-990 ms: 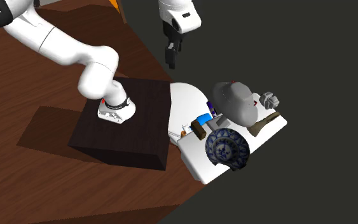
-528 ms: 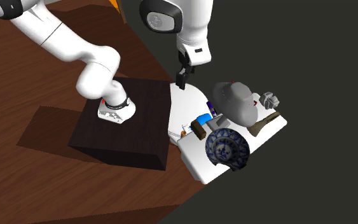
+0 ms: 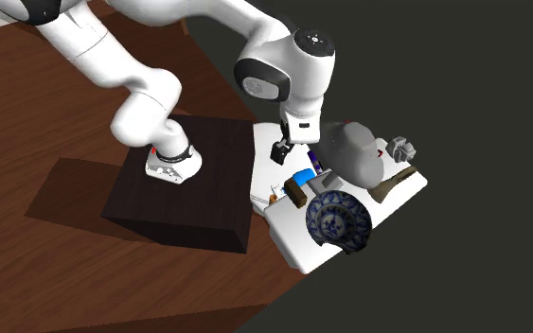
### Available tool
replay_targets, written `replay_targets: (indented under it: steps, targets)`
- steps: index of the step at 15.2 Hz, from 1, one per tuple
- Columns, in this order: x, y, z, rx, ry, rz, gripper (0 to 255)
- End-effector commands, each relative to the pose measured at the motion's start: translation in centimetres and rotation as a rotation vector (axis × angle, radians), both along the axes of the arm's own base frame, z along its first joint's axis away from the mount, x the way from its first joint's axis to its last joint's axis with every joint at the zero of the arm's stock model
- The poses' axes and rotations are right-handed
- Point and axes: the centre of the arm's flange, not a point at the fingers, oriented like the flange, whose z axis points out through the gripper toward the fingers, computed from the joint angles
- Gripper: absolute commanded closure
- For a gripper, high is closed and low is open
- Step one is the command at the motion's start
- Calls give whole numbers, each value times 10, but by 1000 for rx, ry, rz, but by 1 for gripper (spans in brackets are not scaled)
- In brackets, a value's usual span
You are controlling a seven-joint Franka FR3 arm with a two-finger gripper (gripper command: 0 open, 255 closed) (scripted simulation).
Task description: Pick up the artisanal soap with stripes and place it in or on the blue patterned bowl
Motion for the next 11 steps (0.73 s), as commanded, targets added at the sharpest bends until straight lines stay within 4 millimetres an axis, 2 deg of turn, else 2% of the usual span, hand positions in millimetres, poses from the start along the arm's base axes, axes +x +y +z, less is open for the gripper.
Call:
replay_targets:
  steps: [1,7,11]
  targets:
    - [10,-15,-19,-4,1,-66,0]
    - [30,-64,-78,-16,7,-257,0]
    - [31,-69,-99,-17,7,-274,0]
